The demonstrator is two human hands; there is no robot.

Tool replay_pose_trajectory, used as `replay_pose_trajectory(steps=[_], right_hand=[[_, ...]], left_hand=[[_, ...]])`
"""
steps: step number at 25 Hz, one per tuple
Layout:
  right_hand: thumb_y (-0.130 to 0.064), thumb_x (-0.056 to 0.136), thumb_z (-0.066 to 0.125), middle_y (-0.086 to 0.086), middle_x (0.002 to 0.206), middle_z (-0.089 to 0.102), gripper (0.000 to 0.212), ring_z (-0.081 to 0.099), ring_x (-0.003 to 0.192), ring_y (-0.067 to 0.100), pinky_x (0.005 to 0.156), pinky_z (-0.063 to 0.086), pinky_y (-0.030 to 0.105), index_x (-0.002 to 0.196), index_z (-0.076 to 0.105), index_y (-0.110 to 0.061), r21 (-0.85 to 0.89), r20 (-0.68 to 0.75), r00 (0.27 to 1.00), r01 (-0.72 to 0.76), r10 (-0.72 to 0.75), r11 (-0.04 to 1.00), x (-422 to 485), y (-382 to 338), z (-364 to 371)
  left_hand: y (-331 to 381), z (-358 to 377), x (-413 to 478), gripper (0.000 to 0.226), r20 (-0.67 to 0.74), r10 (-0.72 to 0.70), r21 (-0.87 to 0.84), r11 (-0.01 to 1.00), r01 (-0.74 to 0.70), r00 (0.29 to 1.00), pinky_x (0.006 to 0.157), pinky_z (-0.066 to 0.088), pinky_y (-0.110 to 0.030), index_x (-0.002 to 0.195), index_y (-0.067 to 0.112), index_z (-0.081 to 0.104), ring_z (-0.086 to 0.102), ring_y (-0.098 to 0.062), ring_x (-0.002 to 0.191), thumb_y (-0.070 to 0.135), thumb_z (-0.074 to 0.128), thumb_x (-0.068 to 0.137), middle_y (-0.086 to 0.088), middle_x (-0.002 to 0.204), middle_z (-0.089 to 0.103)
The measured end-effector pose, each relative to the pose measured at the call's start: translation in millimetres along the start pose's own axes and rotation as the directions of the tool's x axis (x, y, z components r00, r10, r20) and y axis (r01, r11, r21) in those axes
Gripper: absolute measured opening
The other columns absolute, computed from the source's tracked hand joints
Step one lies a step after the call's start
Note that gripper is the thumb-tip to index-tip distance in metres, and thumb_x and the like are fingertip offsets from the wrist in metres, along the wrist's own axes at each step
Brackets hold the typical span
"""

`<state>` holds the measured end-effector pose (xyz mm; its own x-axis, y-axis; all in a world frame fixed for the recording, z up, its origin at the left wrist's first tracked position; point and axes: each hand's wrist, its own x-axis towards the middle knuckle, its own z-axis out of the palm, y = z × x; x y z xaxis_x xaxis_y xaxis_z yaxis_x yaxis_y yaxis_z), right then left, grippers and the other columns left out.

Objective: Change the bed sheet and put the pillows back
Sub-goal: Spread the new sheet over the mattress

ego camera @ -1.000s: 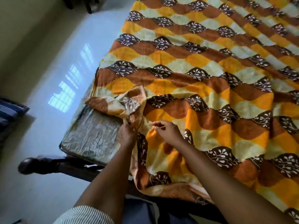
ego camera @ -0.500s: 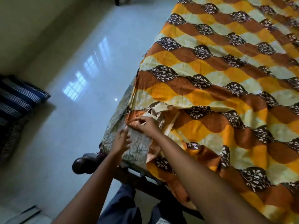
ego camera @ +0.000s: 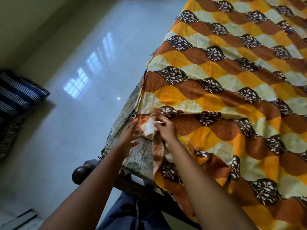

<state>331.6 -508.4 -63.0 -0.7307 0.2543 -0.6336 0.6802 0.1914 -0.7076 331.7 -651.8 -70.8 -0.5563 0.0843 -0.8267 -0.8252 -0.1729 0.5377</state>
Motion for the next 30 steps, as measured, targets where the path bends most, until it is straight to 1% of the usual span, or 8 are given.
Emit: replay_pose_trajectory(steps=[4, 9, 11, 15, 19, 22, 26, 30], right_hand=[[-0.019, 0.089, 0.058, 0.011, 0.121, 0.062, 0.035, 0.058, 0.108, 0.026, 0.093, 0.048, 0.041, 0.123, 0.058, -0.016, -0.433, 0.564, 0.814, 0.435, -0.139, 0.789, -44, -18, 41], [-0.012, 0.093, 0.053, 0.004, 0.115, 0.066, 0.024, 0.062, 0.099, 0.016, 0.071, 0.046, 0.020, 0.111, 0.067, -0.017, -0.185, 0.207, 0.896, 0.431, -0.393, 0.883, -26, -40, 14], [-0.004, 0.092, 0.050, 0.004, 0.128, 0.058, 0.034, 0.055, 0.113, 0.016, 0.080, 0.043, 0.018, 0.120, 0.061, -0.018, -0.250, 0.325, 0.865, 0.468, -0.382, 0.848, 7, -56, 19], [0.006, 0.085, 0.049, 0.010, 0.145, 0.038, 0.058, 0.040, 0.131, 0.027, 0.098, 0.039, 0.033, 0.136, 0.047, -0.020, -0.561, 0.821, 0.568, 0.789, 0.049, 0.252, 38, -65, 70], [-0.027, 0.095, 0.046, 0.008, 0.140, 0.044, 0.037, 0.035, 0.132, 0.025, 0.107, 0.028, 0.044, 0.131, 0.048, -0.021, -0.492, 0.827, 0.548, 0.814, 0.128, -0.307, 52, -48, 74], [-0.030, 0.092, 0.050, 0.007, 0.119, 0.061, 0.023, 0.051, 0.117, 0.024, 0.101, 0.032, 0.039, 0.109, 0.063, -0.021, -0.581, 0.804, 0.595, 0.783, -0.006, -0.223, 61, -53, 64], [-0.029, 0.088, 0.060, 0.009, 0.111, 0.067, 0.025, 0.059, 0.105, 0.027, 0.084, 0.044, 0.032, 0.104, 0.072, -0.013, -0.647, 0.531, 0.713, 0.690, -0.458, 0.325, 79, -104, 50], [-0.035, 0.079, 0.071, 0.009, 0.108, 0.059, 0.029, 0.053, 0.108, 0.027, 0.088, 0.046, 0.036, 0.099, 0.074, -0.014, -0.751, 0.482, 0.735, 0.627, -0.477, 0.208, 90, -147, 61]], left_hand=[[13, -23, -7, 0.030, -0.083, 0.004, 0.002, 1.000, -0.004, 0.997, 0.045, 0.050, -0.021, 0.094, -0.001, 0.063, 0.062, -0.012, 0.048, 0.028, 0.061, 0.088, -0.005, 0.060, 0.064], [17, -63, -21, 0.018, -0.367, 0.008, -0.086, 0.995, -0.043, 0.930, 0.032, 0.037, -0.013, 0.077, 0.002, 0.055, 0.048, -0.012, 0.028, 0.002, 0.042, 0.089, -0.012, 0.058, 0.047], [18, -68, -32, 0.020, -0.383, -0.029, -0.185, 0.982, -0.047, 0.923, 0.032, 0.030, -0.011, 0.064, 0.006, 0.046, 0.039, -0.015, 0.025, 0.001, 0.037, 0.080, -0.010, 0.051, 0.040], [17, -79, -40, 0.023, -0.404, -0.022, -0.114, 0.993, -0.027, 0.915, 0.043, 0.025, -0.020, 0.063, 0.013, 0.046, 0.033, -0.015, 0.043, 0.022, 0.047, 0.084, -0.003, 0.059, 0.039], [16, -99, -37, 0.038, -0.413, 0.226, 0.319, 0.943, -0.092, 0.882, 0.053, 0.028, -0.027, 0.060, 0.015, 0.056, 0.041, -0.017, 0.058, 0.044, 0.067, 0.080, -0.003, 0.060, 0.045], [9, -114, -37, 0.032, -0.280, 0.335, 0.618, 0.780, -0.099, 0.899, 0.061, 0.036, -0.027, 0.077, 0.019, 0.067, 0.051, -0.015, 0.073, 0.051, 0.070, 0.075, 0.000, 0.071, 0.057], [2, -124, -42, 0.057, -0.245, 0.322, 0.842, 0.538, 0.036, 0.914, 0.078, 0.051, -0.032, 0.110, 0.028, 0.065, 0.061, -0.019, 0.094, 0.060, 0.074, 0.064, 0.001, 0.100, 0.067], [1, -125, -40, 0.040, -0.407, 0.478, 0.771, 0.637, 0.012, 0.779, 0.088, 0.045, -0.031, 0.120, 0.025, 0.061, 0.058, -0.026, 0.110, 0.020, 0.068, 0.081, -0.009, 0.116, 0.066]])
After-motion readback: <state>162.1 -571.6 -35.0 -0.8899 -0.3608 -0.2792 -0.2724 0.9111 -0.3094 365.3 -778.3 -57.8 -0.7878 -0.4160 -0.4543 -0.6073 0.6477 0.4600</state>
